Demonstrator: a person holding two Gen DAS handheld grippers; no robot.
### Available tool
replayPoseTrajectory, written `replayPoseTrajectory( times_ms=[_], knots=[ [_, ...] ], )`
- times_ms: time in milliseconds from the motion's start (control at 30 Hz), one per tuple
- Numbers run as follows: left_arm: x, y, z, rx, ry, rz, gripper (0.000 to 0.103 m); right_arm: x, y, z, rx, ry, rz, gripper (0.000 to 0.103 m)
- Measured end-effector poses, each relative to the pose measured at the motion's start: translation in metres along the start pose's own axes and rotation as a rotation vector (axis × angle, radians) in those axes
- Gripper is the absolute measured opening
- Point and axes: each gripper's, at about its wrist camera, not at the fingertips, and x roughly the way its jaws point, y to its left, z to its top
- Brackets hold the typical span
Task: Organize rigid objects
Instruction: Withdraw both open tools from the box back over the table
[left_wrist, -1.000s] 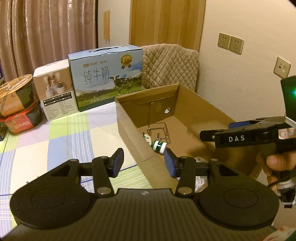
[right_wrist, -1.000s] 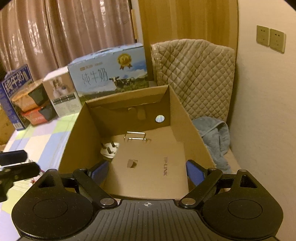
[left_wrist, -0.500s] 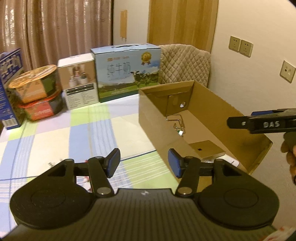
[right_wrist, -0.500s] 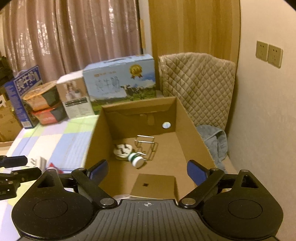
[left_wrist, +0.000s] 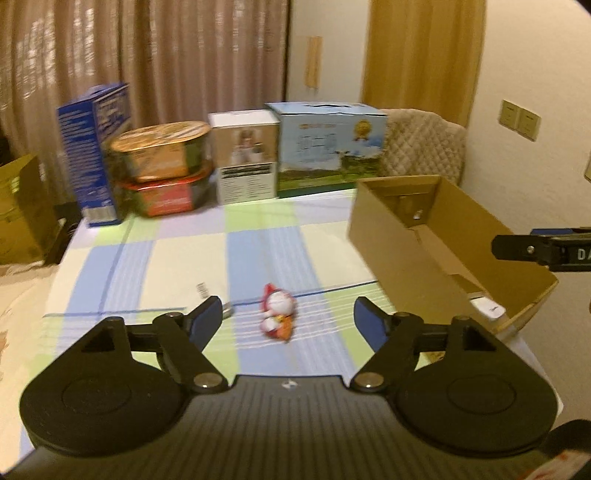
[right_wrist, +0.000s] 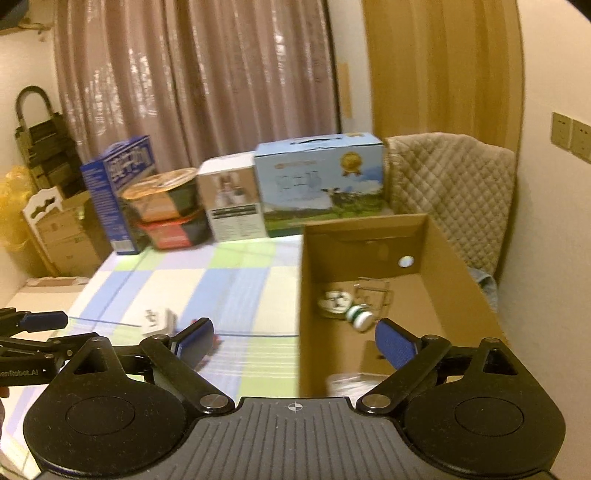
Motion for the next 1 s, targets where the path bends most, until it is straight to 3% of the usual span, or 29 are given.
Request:
replayPoseTrajectory(
  times_ms=[167,367,567,1000],
  knots=[
    [-0.021,0.028,-0.014,-0.028,-0.018,0.047,0.093,0.000,0.026,-0.011,-0.016,0.011,0.042,0.092],
    [-0.029,0.052,-0.034,-0.040,-0.021,0.103,0.101,0.003,0.051,-0.029,-0.033,0.014,0.077,0.093],
    [-0.014,0.073,-0.051,-0.060,0.014,0.134,0.102,0.018,0.076,-0.048,-0.081,0.024,0.109,0.094],
    [0.048,0.105,-0.068,-0.110,0.053,0.141,0.102,0.097,0.099,-0.078,-0.116,0.106,0.113,0.096]
  ],
)
